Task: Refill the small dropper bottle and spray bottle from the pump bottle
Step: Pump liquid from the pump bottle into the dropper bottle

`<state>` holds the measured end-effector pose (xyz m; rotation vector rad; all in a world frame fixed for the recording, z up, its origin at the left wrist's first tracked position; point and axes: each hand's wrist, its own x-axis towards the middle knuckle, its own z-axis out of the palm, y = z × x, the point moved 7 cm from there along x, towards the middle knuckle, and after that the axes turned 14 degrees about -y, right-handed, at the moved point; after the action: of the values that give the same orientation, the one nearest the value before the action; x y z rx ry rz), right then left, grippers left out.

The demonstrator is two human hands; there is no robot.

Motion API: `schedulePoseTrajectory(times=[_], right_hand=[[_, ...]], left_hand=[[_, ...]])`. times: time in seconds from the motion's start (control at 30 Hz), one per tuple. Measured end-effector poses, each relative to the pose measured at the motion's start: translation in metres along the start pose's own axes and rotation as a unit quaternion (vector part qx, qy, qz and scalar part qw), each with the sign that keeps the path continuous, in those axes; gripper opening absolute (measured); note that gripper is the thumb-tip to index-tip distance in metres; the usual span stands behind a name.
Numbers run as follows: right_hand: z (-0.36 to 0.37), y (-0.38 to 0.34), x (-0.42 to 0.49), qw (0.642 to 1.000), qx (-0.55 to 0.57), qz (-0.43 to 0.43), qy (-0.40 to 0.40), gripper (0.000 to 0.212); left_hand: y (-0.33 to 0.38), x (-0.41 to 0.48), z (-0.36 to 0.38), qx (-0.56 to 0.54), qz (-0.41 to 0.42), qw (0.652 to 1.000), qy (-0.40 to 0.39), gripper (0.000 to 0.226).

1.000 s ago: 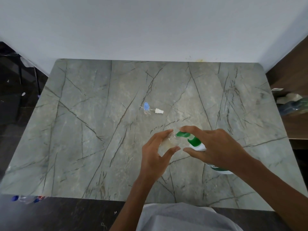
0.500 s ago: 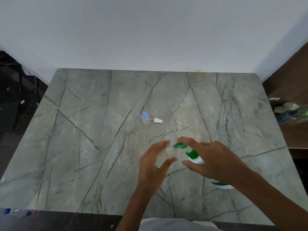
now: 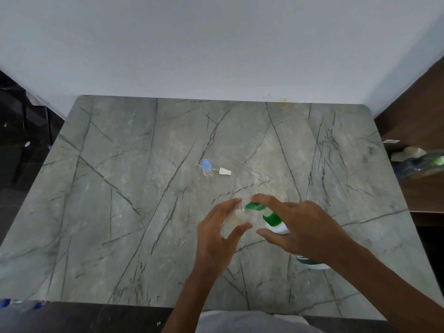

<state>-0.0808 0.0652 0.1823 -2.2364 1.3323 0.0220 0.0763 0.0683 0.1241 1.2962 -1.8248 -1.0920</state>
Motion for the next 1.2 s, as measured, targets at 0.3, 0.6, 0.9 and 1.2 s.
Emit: schedulePoseTrajectory(times=[0.3, 0.6, 0.9, 1.2], right_hand=[[-0.0002, -0.0002, -0.0023, 0.998, 0.02, -0.012, 0.057, 0.057], [0.0016, -0.003, -0.0034, 0.999, -0.016, -0.008, 0.033, 0.066], [0.0016, -0.003, -0.0049, 1.0, 0.001, -0.007, 0.03, 0.062], [0.0016, -0.0038, -0.0053, 1.0, -0.002, -0.012, 0.024, 0.061]], left_hand=[[0.0024, -0.0003, 0.0002, 0.017, 0.006, 1.0, -0.005, 0.049], [0.0011, -0.003, -0.0018, 0.007, 0.002, 1.0, 0.001, 0.048], [0.004, -0.0045, -0.0018, 0.008, 0.005, 1.0, -0.002, 0.047], [0.0022, -0.0059, 0.0001, 0.0, 0.002, 1.0, -0.006, 0.049]])
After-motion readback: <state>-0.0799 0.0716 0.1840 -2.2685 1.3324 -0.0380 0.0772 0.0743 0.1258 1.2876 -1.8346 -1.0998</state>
